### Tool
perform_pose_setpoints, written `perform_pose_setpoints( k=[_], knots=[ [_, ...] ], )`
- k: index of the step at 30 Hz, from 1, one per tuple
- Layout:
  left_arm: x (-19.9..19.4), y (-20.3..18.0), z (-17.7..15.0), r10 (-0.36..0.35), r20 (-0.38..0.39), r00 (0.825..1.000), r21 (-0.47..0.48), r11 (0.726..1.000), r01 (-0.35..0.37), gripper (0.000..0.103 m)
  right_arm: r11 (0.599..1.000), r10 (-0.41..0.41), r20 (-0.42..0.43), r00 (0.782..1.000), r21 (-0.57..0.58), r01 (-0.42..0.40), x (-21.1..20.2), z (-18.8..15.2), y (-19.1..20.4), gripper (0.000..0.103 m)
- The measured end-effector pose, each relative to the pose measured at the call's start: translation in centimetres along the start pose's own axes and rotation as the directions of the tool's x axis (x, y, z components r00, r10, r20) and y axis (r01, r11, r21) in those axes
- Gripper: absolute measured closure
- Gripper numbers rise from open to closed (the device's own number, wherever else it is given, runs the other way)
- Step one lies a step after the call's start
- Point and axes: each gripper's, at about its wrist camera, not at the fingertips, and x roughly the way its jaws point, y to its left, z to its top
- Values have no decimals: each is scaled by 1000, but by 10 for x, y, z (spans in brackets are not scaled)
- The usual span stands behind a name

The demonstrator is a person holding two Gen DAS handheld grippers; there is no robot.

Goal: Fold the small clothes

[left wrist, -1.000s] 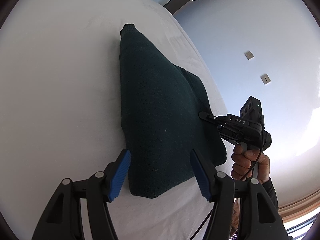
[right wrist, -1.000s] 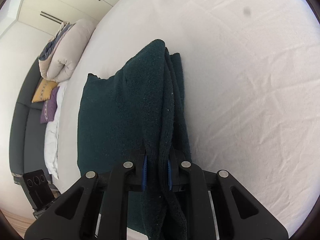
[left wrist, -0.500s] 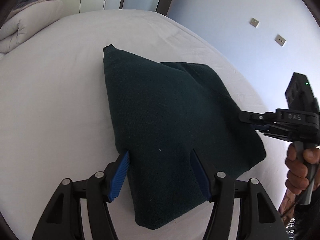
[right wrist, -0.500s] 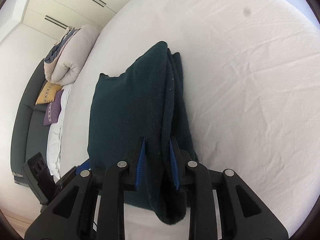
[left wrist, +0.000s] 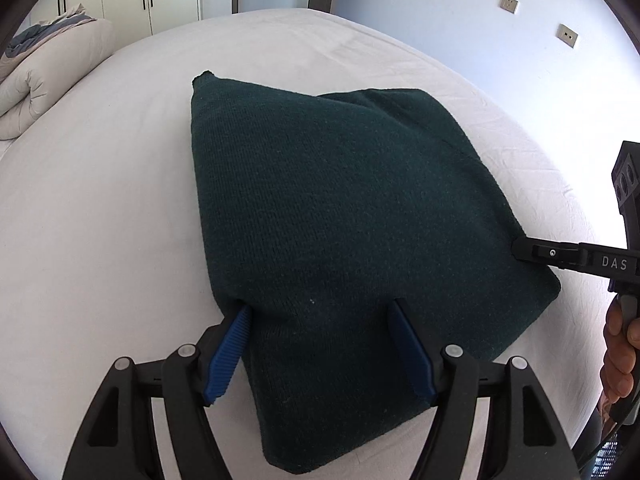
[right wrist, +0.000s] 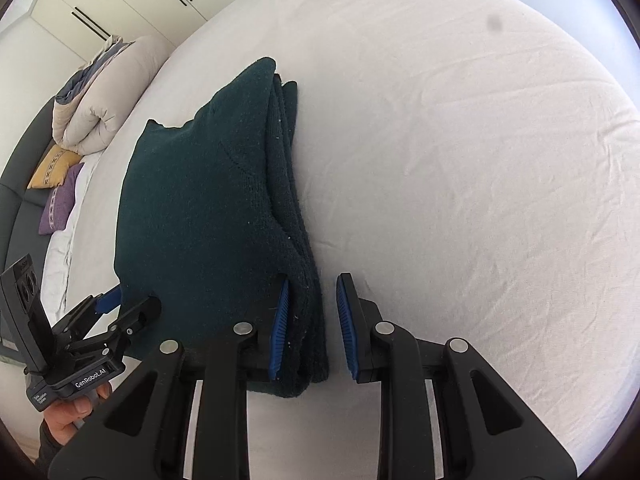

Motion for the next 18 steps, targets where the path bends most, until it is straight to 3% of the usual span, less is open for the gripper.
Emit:
perform_pose_setpoints(
  k=[3,7,11,15,18],
  knots=[
    [-1,-1,1,-3,4,1000,1,1000,3,29,999,-32,16,999,2,32,1,6,6,78],
    [-14,6,1,-26,19,999,-23,999,26,29,994,-110,58,992,6,109,-12,3,5,54],
    [-38,32,8,-45,90,995,-100,994,54,19,986,-163,95,982,32,161,-34,6,-4,54],
    [-32,65,20,-119,83,989,-226,965,135,16,998,-18,83,996,69,12,-43,18,-11,53],
    [-19,77,27,-177,67,982,-286,940,189,16,992,122,81,989,31,-125,-38,30,0,53]
  ],
)
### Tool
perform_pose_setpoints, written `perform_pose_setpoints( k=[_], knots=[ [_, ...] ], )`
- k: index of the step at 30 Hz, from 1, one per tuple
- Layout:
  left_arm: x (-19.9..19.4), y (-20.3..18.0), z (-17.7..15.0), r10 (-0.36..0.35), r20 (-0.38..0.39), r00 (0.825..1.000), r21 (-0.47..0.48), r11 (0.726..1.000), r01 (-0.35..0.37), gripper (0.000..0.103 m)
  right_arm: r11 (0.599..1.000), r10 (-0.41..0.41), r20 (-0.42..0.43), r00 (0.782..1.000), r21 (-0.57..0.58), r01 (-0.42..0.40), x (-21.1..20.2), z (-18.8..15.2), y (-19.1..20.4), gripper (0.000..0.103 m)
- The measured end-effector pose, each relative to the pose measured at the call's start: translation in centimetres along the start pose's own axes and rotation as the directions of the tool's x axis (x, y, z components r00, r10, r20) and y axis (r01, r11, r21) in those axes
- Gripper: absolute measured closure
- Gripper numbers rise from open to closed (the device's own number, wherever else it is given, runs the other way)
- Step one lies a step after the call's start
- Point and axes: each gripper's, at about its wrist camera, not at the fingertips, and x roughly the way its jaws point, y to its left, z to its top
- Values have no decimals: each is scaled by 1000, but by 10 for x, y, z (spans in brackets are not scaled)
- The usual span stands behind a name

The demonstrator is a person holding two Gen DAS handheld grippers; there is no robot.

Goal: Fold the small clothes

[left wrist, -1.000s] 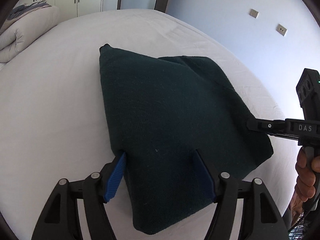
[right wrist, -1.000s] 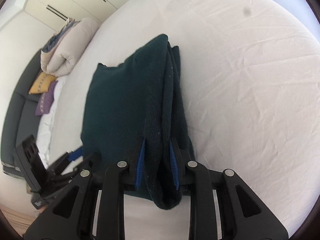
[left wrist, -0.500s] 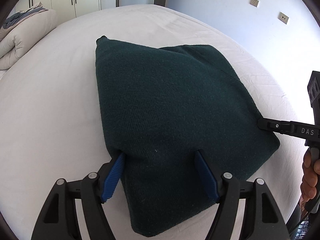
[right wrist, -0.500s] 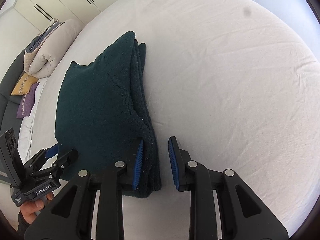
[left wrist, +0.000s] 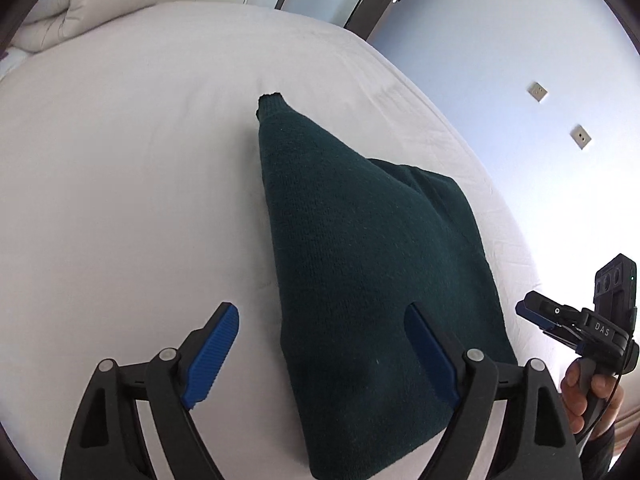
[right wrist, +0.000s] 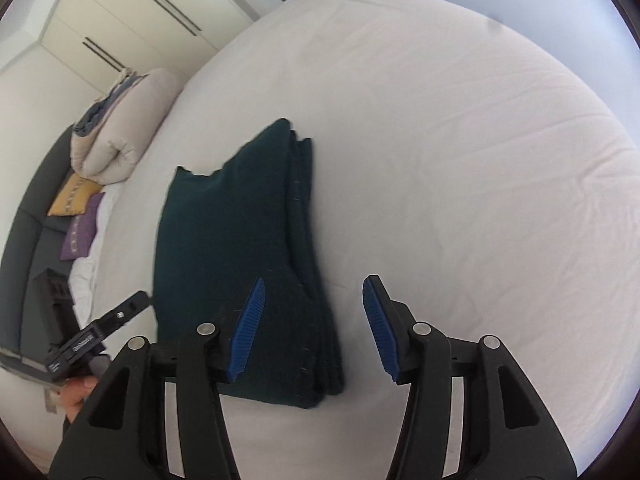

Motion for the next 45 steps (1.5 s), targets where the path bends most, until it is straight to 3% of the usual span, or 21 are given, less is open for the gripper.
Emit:
perform_pose_setpoints(
  k=[4,12,15,17,20,23,27,29,32,34,38,45],
  knots=[
    [22,1,10,-8,-44,999,-27,1000,6,16,997,64,-43,997,44,-62,23,21,1,53],
    [64,-5,20,-55,-143,988,-65,997,46,15,991,90,-167,982,114,-72,84,48,-7,53],
    [68,-10,22,-54,-154,987,-42,998,48,26,992,94,-166,982,100,-78,92,51,-3,53],
    [70,-13,23,-37,-167,985,-33,999,32,32,998,57,-177,983,49,-49,98,51,5,55],
    [74,-20,24,-2,-179,984,1,1000,2,39,1000,-1,-200,980,-27,-4,111,51,21,67],
    [76,-23,25,27,-187,982,13,1000,-25,41,988,-78,-188,979,-143,51,117,48,38,72],
    [81,-32,27,80,-188,979,48,996,-72,41,919,-256,-82,963,-329,217,122,31,74,74],
    [77,-36,28,91,-190,977,55,995,-82,48,895,-298,-43,954,-361,263,122,25,86,77],
    [57,-44,24,112,-169,979,82,992,-99,61,848,-348,25,937,-417,327,109,15,109,83],
    [36,-52,15,140,-146,979,122,985,-123,62,824,-336,65,940,-463,326,89,1,133,84],
    [-23,-54,-14,142,-69,987,162,978,-130,63,824,-264,93,960,-495,275,47,-30,171,84],
    [-123,-8,-76,137,-1,991,131,982,-136,63,838,-108,58,992,-532,122,-4,-111,221,84]
  ],
)
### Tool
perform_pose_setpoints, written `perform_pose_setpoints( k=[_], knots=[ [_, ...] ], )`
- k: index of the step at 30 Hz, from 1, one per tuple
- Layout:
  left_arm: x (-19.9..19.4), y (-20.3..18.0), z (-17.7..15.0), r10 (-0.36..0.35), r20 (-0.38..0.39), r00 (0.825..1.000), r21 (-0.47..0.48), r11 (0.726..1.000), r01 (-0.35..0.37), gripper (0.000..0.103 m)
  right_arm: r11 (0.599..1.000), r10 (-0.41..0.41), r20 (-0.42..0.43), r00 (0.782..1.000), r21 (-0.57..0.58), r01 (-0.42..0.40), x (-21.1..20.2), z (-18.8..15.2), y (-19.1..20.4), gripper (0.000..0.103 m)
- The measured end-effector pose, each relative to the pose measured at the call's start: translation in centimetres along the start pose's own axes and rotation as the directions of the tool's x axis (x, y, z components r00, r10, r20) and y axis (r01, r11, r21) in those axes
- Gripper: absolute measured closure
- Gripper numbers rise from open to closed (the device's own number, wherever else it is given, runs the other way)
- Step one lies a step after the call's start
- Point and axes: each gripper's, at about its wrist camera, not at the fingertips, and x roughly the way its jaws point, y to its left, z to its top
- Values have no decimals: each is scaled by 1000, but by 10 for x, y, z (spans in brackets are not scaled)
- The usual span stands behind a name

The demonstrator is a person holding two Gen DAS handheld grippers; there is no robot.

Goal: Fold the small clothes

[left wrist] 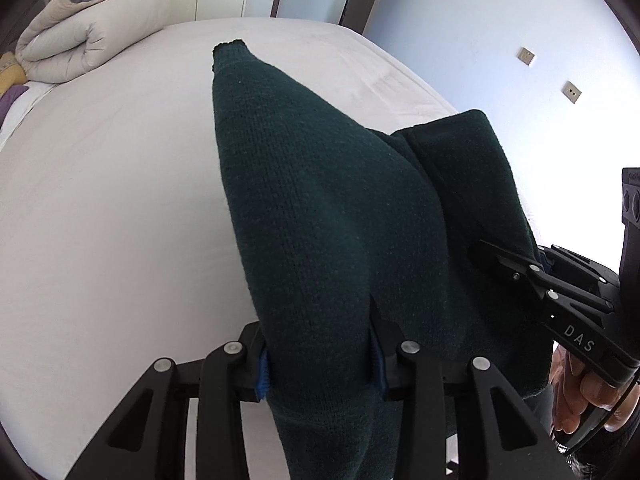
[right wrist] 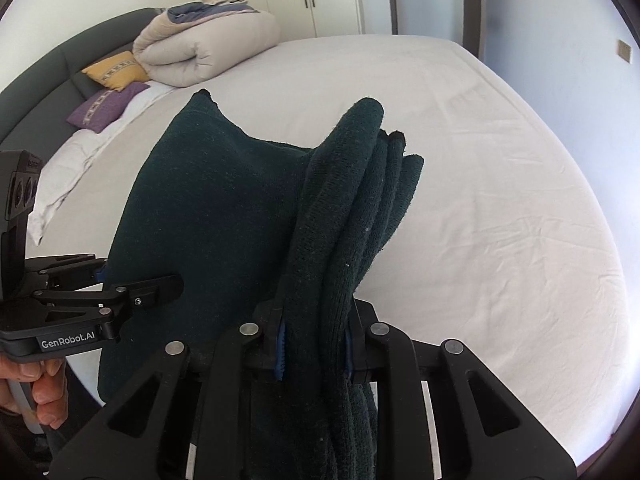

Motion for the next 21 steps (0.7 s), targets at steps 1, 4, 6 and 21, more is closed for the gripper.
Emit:
perform_pose_setpoints(
  k=[1,4,6,21],
  knots=[
    [-6,6,-7,6,3,1000,-5,1000,-6,63,1000,21,5,1000,-2,-21,-5,-8,13,84],
    [-24,29,-35,29,1,1000,-29,999,-29,63,997,77,4,997,-1,-77,-7,-28,43,84],
    [-25,41,-47,42,-11,999,-49,998,-43,63,993,117,-18,993,19,-117,2,-38,56,84],
    [42,88,-74,32,-48,998,-173,984,-40,31,836,385,-56,921,444,-322,134,-91,8,76]
  ],
)
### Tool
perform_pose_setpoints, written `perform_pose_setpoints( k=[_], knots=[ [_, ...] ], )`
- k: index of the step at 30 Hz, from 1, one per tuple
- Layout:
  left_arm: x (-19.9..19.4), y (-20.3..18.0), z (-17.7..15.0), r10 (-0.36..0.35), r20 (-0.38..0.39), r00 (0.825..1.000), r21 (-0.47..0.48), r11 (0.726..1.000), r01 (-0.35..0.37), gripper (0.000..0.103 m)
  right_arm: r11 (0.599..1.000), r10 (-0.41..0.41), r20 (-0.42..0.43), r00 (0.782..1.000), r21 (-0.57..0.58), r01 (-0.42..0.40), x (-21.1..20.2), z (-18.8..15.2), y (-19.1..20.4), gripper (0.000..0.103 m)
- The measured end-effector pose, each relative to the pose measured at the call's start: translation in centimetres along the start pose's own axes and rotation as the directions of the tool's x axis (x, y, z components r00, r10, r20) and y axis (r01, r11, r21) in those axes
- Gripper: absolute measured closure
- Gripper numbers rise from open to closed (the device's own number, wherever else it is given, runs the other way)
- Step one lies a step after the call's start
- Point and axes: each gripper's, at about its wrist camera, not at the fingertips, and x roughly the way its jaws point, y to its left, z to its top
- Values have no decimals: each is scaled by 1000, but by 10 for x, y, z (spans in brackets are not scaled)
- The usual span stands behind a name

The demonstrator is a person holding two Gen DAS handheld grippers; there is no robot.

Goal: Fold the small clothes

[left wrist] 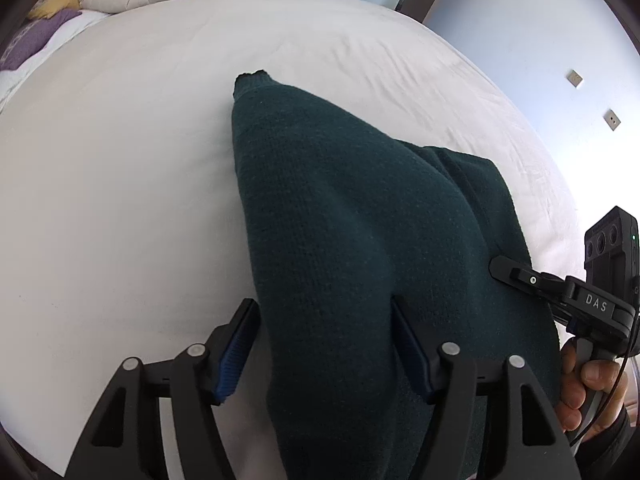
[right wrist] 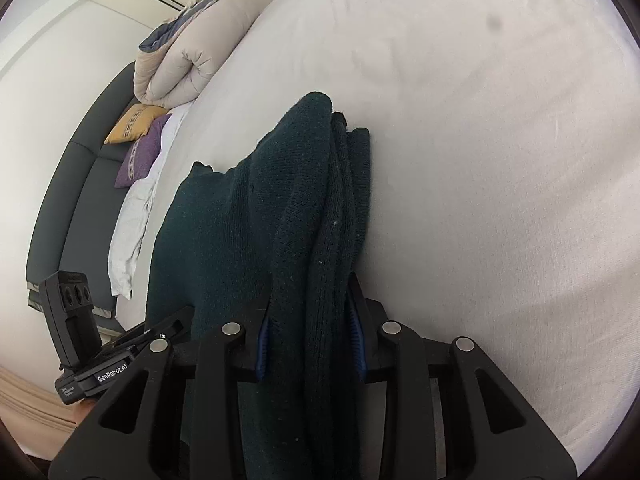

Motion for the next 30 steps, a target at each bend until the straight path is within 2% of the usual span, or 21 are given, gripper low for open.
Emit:
perform_pose_setpoints(
  k=[4,6,7,8,10,12,16,19,21,23,26,27,28,30],
  knots=[
    [-6,-2,-4,-13,14,1000,-15,1000,13,31,1000,-21,10,1000,-12,21,-6,-1,2,74],
    [-23,16,-7,3,31,1000,-14,1000,-3,34,998,-53,31,998,-18,54,-25,-7,3,67],
    [-33,13,-8,20,53,998,-7,1000,-20,38,995,-42,1,999,-95,42,-36,-9,5,62],
    [-44,9,-10,48,85,995,6,999,-49,39,991,-77,31,997,-110,80,-47,-9,7,61],
    [-67,0,-10,87,155,984,32,995,-93,41,983,-131,77,988,-122,140,-91,-9,0,60],
    [-86,-5,-6,76,209,975,46,995,-88,41,974,-184,130,974,-106,199,-124,-7,-5,58],
    [-83,-14,15,59,228,972,104,991,-85,43,992,-24,105,994,-119,36,-150,1,10,60],
    [-51,-14,28,71,159,985,99,991,-87,52,982,41,61,997,-185,-29,-140,4,36,60],
    [-27,-14,29,97,125,987,104,988,-110,52,979,24,30,999,-204,-17,-121,6,50,60],
    [-12,-16,28,120,114,986,112,985,-133,52,983,26,-18,999,-184,-29,-85,14,61,60],
    [-5,-22,26,152,125,980,145,975,-170,51,985,-58,-66,996,-164,47,-45,22,53,62],
    [-2,-23,25,160,129,979,156,971,-179,50,986,-75,-73,995,-152,63,-32,24,48,69],
    [1,-23,25,164,135,977,161,969,-185,50,989,-75,-73,995,-135,64,-20,27,41,73],
    [7,-24,23,169,150,974,172,966,-194,49,993,-33,-60,998,-118,26,-14,31,32,75]
  ],
)
